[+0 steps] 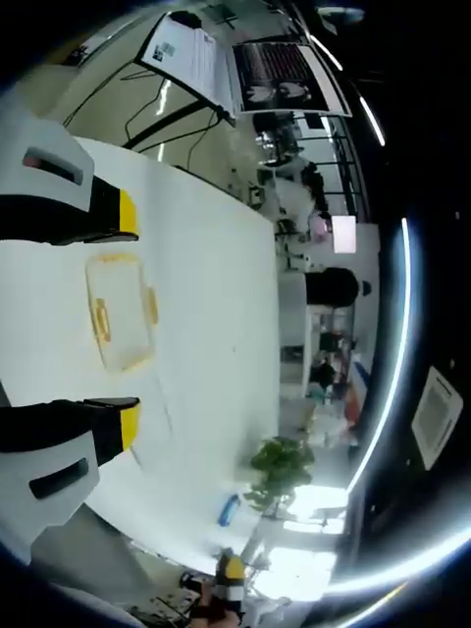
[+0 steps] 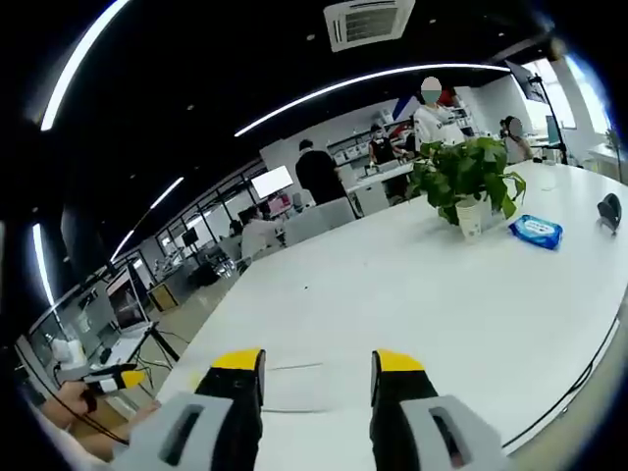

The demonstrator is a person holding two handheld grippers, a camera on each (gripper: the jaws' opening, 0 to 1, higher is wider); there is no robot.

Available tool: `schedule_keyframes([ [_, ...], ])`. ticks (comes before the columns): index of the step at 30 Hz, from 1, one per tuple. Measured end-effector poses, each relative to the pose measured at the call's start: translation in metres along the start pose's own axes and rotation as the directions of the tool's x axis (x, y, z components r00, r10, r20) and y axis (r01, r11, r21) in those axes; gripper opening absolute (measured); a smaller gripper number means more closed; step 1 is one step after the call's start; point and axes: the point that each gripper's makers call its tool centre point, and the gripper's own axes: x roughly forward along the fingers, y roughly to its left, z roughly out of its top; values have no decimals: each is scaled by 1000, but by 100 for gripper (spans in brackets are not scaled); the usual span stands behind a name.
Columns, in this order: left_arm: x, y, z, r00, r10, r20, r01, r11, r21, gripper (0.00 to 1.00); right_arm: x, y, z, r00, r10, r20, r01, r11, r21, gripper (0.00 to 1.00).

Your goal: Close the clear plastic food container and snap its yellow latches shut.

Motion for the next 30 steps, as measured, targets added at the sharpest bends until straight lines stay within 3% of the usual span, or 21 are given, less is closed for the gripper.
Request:
schedule_keyframes([
  [20,-1,4,4,1000,18,-5,-18,1000,4,62,3,-5,-2,1000,-15,-7,15,1000,5,45],
  [30,-1,3,-5,999,23,-32,-23,1000,3,60,9,0,-6,1000,-4,-27,4,1000,11,45],
])
